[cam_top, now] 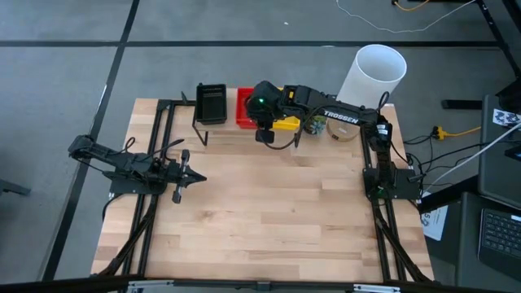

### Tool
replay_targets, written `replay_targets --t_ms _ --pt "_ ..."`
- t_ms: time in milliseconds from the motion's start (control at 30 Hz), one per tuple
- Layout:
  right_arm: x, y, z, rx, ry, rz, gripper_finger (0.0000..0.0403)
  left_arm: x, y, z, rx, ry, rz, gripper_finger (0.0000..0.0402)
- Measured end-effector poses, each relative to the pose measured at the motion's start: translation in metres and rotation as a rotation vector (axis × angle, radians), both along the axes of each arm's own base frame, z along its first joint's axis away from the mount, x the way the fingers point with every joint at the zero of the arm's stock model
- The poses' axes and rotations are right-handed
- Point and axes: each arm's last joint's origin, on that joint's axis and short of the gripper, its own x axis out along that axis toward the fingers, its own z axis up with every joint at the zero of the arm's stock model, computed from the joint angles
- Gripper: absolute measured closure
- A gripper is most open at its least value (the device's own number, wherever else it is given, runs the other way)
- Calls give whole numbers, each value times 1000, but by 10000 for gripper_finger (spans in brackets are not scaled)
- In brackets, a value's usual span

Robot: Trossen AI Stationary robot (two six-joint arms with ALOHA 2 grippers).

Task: Stack baskets on shelf by color
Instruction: Stack the red bin on the other red bin on the shelf

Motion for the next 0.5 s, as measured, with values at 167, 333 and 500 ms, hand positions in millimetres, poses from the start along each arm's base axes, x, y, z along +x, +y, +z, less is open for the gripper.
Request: replay_targets --t_ms 167,333,500 --pt "2 5 3 -3 -16 13 293 0 0 0 0 0 0 399" --pt "4 17 26 -26 -98 40 293 0 0 0 0 0 0 399" --pt "4 19 22 -41 -75 -46 293 0 0 0 0 0 0 399"
